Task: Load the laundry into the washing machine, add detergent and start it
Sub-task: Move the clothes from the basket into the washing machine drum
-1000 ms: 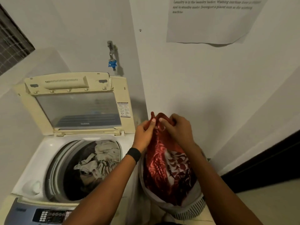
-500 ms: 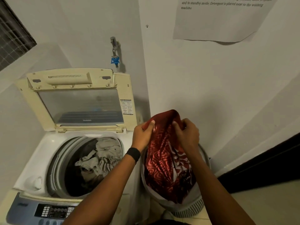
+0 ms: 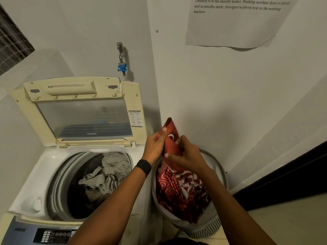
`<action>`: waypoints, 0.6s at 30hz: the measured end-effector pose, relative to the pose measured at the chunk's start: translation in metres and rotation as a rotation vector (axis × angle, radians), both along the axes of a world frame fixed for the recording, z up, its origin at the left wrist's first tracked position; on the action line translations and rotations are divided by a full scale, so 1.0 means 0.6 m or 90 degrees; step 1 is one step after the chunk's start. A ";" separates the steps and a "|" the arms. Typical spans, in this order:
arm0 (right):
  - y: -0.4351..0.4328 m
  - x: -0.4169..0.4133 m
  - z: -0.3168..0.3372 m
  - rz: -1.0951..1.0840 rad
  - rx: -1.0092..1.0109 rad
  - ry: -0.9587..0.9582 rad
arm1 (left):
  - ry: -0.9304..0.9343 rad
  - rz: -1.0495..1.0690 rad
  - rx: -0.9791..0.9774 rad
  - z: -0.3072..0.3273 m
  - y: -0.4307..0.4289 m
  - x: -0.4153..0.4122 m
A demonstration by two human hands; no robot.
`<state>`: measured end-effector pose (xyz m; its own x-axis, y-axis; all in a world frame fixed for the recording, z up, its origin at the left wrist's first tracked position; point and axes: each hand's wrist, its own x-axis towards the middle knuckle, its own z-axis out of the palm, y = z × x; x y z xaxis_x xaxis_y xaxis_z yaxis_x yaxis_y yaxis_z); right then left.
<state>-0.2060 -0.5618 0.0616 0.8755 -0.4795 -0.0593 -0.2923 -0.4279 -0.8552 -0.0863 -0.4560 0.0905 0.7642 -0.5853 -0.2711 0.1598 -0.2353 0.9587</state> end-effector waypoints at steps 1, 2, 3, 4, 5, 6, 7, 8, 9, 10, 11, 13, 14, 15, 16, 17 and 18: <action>-0.006 -0.004 -0.005 0.040 0.005 0.037 | -0.003 0.009 0.002 0.002 -0.001 0.005; -0.013 -0.010 -0.012 0.086 -0.018 0.076 | -0.005 0.019 0.001 0.004 0.000 0.011; -0.023 -0.016 -0.023 0.129 -0.059 0.118 | -0.001 0.031 -0.007 0.008 0.003 0.018; -0.035 -0.022 -0.029 0.159 -0.104 0.156 | 0.002 0.043 -0.015 0.012 0.005 0.028; -0.047 -0.030 -0.032 0.168 -0.139 0.193 | -0.001 0.051 -0.019 0.017 0.008 0.037; -0.058 -0.038 -0.029 0.163 -0.164 0.212 | -0.007 0.057 -0.020 0.021 0.012 0.046; -0.067 -0.044 -0.024 0.156 -0.174 0.190 | -0.016 0.056 -0.018 0.026 0.016 0.053; -0.072 -0.049 -0.011 0.154 -0.168 0.145 | -0.023 0.057 -0.012 0.030 0.018 0.059; -0.072 -0.051 0.011 0.156 -0.149 0.088 | -0.026 0.048 -0.001 0.034 0.022 0.065; -0.068 -0.050 0.035 0.155 -0.127 0.040 | -0.019 0.024 0.011 0.037 0.025 0.067; -0.064 -0.046 0.059 0.159 -0.124 -0.002 | -0.001 -0.019 0.023 0.038 0.027 0.068; -0.053 -0.032 0.099 0.187 -0.157 -0.057 | 0.040 -0.112 0.052 0.038 0.030 0.061; -0.049 -0.025 0.113 0.210 -0.179 -0.069 | 0.062 -0.142 0.056 0.037 0.029 0.056; -0.047 -0.018 0.119 0.236 -0.188 -0.069 | 0.085 -0.159 0.055 0.030 0.028 0.055; -0.045 -0.013 0.125 0.262 -0.181 -0.056 | 0.103 -0.162 0.048 0.025 0.029 0.055; -0.043 -0.011 0.128 0.284 -0.162 -0.035 | 0.115 -0.160 0.035 0.024 0.032 0.055; -0.042 -0.010 0.127 0.293 -0.145 -0.015 | 0.125 -0.152 0.015 0.024 0.036 0.056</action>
